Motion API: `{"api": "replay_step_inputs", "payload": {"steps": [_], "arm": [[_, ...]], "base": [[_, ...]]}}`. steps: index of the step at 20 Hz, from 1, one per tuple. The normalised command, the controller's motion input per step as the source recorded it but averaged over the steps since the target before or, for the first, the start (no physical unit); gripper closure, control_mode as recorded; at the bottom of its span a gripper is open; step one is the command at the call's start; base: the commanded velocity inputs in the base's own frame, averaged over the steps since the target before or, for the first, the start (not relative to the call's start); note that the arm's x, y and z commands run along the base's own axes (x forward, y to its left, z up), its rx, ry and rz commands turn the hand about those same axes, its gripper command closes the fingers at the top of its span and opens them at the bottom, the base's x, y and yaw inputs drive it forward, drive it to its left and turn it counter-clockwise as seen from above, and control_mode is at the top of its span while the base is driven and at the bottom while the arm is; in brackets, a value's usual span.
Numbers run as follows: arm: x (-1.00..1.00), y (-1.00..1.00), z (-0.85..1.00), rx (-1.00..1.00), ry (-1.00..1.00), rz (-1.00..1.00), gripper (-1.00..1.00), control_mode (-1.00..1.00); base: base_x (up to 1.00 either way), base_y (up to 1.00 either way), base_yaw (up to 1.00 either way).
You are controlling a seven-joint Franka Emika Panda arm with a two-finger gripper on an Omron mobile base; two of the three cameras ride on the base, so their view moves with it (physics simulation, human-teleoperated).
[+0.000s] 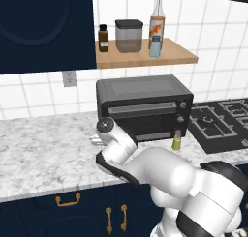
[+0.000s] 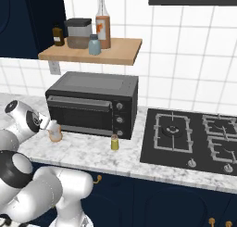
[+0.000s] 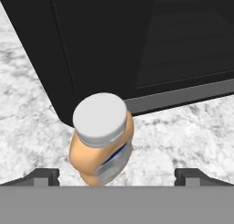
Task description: Put the shaker and condiment bottle from the counter next to their counterparts in the cabinet.
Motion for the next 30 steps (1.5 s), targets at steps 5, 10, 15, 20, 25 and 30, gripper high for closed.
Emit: {"api": "replay_step_inputs", "payload": {"steps": [5,10,15,20,25,30], "arm": [[0.1,0.0,-0.21,0.0,0.0,-0.03,-1.0,-1.0],[0.07,0.0,-0.26,0.0,0.0,-0.04,-1.0,-1.0],[0.09,0.0,-0.28,0.0,0.0,-0.05,-1.0,-1.0],[0.12,0.0,-0.25,0.0,0.0,-0.06,1.0,-1.0],[0.07,0.0,-0.2,0.0,0.0,-0.06,1.0,-1.0],[0.0,0.0,-0.03,0.0,-0.03,-0.02,1.0,-1.0]], "base": [[0.0,0.0,0.0],[0.0,0.0,0.0],[0.0,0.0,0.0],[0.0,0.0,0.0],[0.0,0.0,0.0],[0.0,0.0,0.0]]}}
